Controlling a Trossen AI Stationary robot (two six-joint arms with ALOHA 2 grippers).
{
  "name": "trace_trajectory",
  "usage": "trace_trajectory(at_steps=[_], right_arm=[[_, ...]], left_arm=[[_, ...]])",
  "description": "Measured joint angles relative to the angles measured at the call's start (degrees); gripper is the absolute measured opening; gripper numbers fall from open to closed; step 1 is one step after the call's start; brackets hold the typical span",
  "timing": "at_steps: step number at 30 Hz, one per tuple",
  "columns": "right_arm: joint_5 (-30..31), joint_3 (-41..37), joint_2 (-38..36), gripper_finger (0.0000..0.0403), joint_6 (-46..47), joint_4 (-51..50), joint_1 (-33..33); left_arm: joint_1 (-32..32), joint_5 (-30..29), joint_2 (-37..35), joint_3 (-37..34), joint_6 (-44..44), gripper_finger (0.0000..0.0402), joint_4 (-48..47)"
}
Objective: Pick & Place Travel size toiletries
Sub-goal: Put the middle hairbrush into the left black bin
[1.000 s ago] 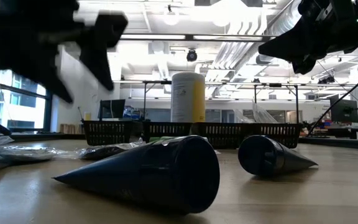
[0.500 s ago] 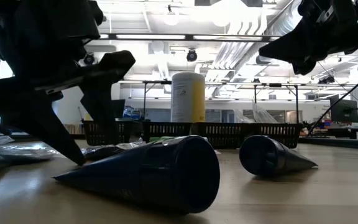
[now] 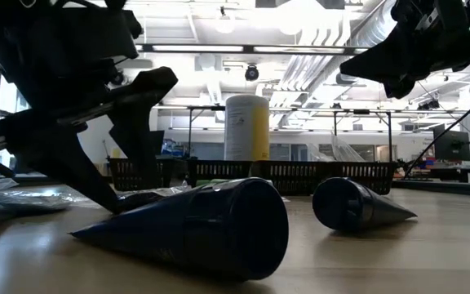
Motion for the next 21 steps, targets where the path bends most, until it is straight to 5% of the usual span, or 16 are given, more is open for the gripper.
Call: trace_trajectory(at_steps=[14,21], right_arm=[[0.0,0.0,0.0,0.0003,0.0,0.0,0.0],[-0.1,0.0,0.0,0.0003,0.0,0.0,0.0]], left_arm=[[0.0,-2.9,-0.1,0.0,-12.2,0.0179,-6.8],[0.0,-1.9,0.0,0.0,-14.3,0.0099,-6.9]])
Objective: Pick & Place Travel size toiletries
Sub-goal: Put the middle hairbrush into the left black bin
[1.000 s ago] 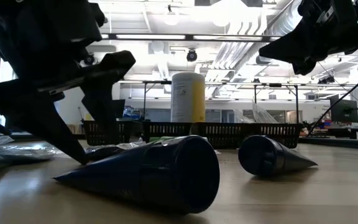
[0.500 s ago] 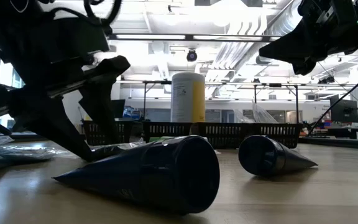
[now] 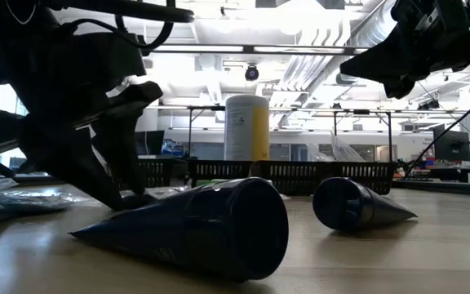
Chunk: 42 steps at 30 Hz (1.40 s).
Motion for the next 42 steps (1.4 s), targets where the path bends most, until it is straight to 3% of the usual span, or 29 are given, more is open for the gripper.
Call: trace_trajectory(at_steps=[5,18,42], right_arm=[[-1.1,0.0,0.0,0.0003,0.0,0.0,0.0],[-1.5,0.0,0.0,0.0003,0.5,0.0,0.0],[-1.5,0.0,0.0,0.0003,0.4,0.0,0.0]], left_arm=[[0.1,-0.6,0.0,-0.1,0.0,0.0011,-0.4],[0.1,0.2,-1.3,-0.2,0.1,0.0000,-0.3],[0.0,-0.5,-17.4,-0.1,5.9,0.0000,-0.7]])
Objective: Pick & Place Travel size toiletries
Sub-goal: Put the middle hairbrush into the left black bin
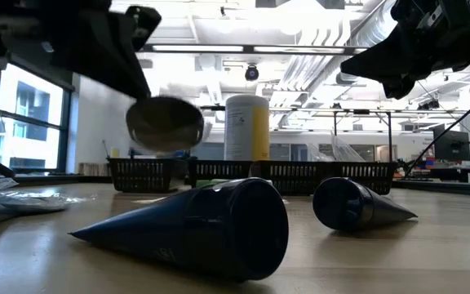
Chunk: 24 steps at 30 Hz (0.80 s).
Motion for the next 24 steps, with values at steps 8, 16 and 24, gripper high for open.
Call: trace_trajectory(at_steps=[8,16,24], right_arm=[[0.0,0.0,0.0,0.0003,0.0,0.0,0.0],[0.0,0.0,0.0,0.0003,-0.4,0.0,0.0],[0.0,0.0,0.0,0.0003,-0.4,0.0,0.0]], left_arm=[[0.0,-2.6,-4.1,0.0,1.2,0.0000,-1.1],[0.0,-4.8,-6.8,0.1,1.4,0.0000,-2.3],[1.4,-7.1,-7.5,0.1,2.7,0.0000,-3.6]])
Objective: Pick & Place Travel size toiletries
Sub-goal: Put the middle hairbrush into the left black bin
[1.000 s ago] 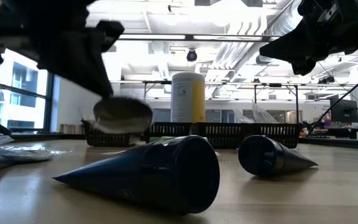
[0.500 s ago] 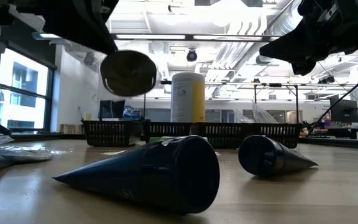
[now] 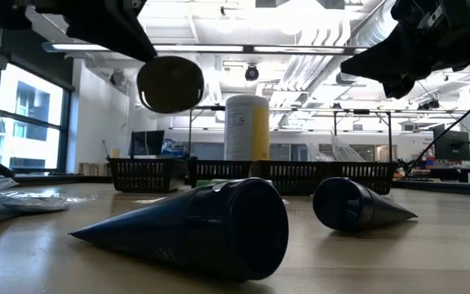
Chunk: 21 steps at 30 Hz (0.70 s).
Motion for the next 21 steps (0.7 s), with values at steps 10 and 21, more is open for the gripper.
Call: trace_trajectory(at_steps=[10,21], right_arm=[[0.0,0.0,0.0,0.0003,0.0,0.0,0.0],[0.0,0.0,0.0,0.0003,0.0,-0.6,0.0]], left_arm=[[8.4,3.3,-0.2,0.0,4.6,0.0000,0.0],[18.0,4.5,-2.8,0.0,5.4,0.0000,-5.6]])
